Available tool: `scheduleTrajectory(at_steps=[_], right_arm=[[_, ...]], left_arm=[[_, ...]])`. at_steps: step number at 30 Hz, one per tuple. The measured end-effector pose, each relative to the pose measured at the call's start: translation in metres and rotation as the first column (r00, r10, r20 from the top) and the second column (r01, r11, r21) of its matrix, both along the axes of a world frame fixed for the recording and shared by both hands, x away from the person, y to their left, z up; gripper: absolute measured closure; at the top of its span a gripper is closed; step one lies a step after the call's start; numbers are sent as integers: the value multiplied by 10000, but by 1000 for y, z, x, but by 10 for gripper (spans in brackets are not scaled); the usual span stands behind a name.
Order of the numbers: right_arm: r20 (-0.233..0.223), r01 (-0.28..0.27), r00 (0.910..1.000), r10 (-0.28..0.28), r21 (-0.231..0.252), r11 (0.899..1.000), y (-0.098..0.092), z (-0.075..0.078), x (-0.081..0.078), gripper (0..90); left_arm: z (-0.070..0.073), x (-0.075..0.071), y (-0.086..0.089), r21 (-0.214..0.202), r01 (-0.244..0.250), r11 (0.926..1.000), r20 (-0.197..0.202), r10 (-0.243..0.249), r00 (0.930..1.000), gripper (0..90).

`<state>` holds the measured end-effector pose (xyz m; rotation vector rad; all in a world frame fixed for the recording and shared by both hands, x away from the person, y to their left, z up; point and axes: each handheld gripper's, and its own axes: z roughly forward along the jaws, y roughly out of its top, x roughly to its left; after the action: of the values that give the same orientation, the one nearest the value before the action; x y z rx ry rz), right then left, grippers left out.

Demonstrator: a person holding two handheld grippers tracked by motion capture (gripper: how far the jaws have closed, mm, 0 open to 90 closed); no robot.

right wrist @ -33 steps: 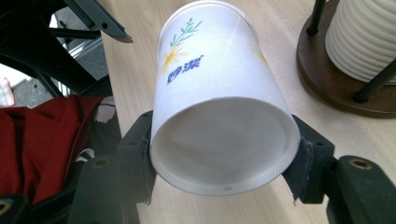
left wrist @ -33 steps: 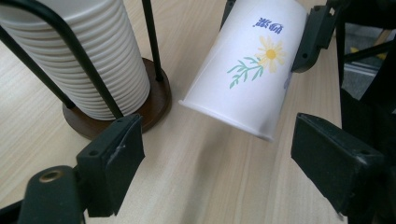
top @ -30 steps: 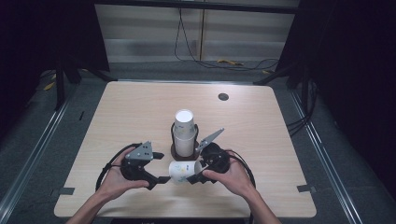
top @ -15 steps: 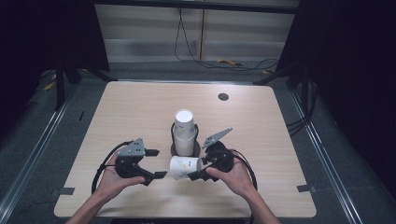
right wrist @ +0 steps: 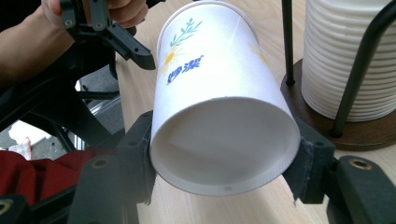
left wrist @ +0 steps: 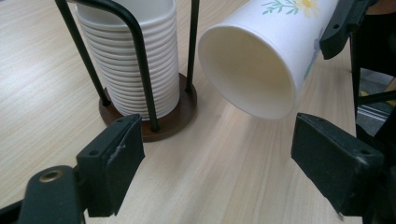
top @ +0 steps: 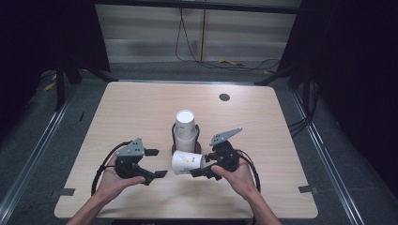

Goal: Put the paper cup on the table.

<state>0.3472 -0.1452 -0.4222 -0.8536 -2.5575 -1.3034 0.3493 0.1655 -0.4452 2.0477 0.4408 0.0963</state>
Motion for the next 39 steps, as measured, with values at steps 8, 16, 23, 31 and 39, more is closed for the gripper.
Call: scheduleTrajectory(at_steps=[8, 16, 23, 31, 39], right_arm=[[139, -16, 9999, 11, 364, 9993, -1, 0, 0, 370], [512, -110, 9987, 62, 930, 9956, -3, 4, -2, 370], [697, -162, 9975, 69, 1346, 9908, -4, 5, -3, 370], [992, -343, 9949, 179, 1652, 9857, -2, 5, -5, 370], [1052, -613, 9935, 430, 1775, 9822, 2, 4, -7, 371]], left_arm=[[0, 0, 0, -316, 89, 9995, -201, -95, 9998, 169], [2, -1, -1, -729, 205, 9971, -220, -221, 9995, 160], [4, -4, -5, -822, 321, 9961, -2, -322, 9995, 157], [5, -5, -7, -1198, 346, 9922, -58, -356, 9993, 157], [6, -3, -5, -2128, 507, 9758, -485, -624, 9969, 157]])
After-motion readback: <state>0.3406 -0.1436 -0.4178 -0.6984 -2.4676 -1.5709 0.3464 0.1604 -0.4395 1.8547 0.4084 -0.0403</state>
